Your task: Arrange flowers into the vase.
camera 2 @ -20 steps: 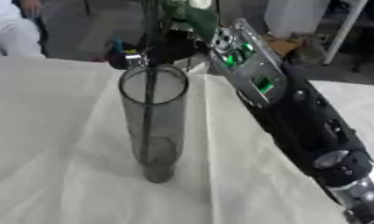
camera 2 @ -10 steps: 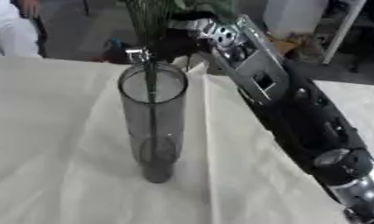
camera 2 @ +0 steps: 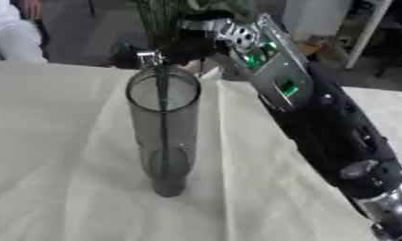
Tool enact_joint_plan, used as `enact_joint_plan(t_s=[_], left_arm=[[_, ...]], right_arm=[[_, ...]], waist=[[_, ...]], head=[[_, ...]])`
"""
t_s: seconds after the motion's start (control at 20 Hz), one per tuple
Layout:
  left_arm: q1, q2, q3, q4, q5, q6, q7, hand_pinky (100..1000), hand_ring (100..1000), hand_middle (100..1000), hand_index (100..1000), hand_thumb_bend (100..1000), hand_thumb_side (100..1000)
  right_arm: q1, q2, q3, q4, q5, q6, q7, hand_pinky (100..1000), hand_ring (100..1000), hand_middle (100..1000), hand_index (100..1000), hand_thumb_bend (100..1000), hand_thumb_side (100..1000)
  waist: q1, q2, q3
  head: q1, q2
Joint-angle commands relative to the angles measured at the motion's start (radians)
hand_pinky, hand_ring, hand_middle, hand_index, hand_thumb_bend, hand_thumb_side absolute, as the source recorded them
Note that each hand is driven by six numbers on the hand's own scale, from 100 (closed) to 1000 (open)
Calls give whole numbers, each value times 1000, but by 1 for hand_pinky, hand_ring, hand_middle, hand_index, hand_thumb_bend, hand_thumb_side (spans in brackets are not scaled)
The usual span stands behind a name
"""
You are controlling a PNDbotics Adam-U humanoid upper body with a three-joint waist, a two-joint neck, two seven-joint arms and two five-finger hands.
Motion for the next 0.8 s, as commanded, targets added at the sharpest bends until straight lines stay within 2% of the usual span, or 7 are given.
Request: enact_joint_plan(t_s=[0.05,0.2,0.5,0.8], left_arm=[[-10,10,-3,-18,3,-1,-2,567,683,757,907,100,1000],[-10,11,-2,-18,3,-1,-1,567,683,757,907,100,1000],[-8,12,-2,-18,3,-1,0,568,683,757,907,100,1000],[-7,12,-1,-18,4,-3,0,568,683,757,908,100,1000]], right_arm=[[-17,-33,-19,-24,9,0,8,754,765,725,824,629,782],[-11,-46,-21,-33,12,-12,17,769,783,745,844,667,832],[2,-70,-33,-54,12,-41,57,788,806,768,871,726,825],[21,-91,-45,-67,11,-51,86,794,811,771,876,742,814]], waist=[[-6,-12,-2],[-4,-13,-5],[1,-16,-13],[8,-17,-16]], head=[[0,-9],[2,-10],[4,-11],[6,-10]])
